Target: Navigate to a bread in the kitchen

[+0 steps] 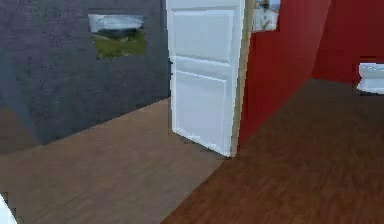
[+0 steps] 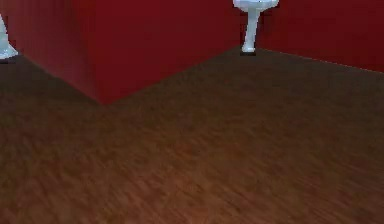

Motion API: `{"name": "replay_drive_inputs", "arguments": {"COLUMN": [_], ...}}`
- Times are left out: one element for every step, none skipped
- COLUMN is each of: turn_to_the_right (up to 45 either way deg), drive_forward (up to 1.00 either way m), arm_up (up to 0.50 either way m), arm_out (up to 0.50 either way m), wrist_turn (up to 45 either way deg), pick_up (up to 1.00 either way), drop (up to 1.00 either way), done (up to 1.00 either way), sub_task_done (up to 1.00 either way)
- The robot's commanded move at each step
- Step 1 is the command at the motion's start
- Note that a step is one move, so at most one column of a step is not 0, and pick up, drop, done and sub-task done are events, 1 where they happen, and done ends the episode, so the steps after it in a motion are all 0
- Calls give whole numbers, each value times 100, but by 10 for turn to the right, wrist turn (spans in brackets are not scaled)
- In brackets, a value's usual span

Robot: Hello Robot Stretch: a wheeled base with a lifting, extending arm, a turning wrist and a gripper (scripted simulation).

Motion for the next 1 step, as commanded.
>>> {"name": "replay_drive_inputs", "arguments": {"turn_to_the_right": [0], "drive_forward": [95], "arm_up": [0], "arm_out": [0], "wrist_turn": [0], "pick_up": [0], "drop": [0], "done": [0], "sub_task_done": [0]}}
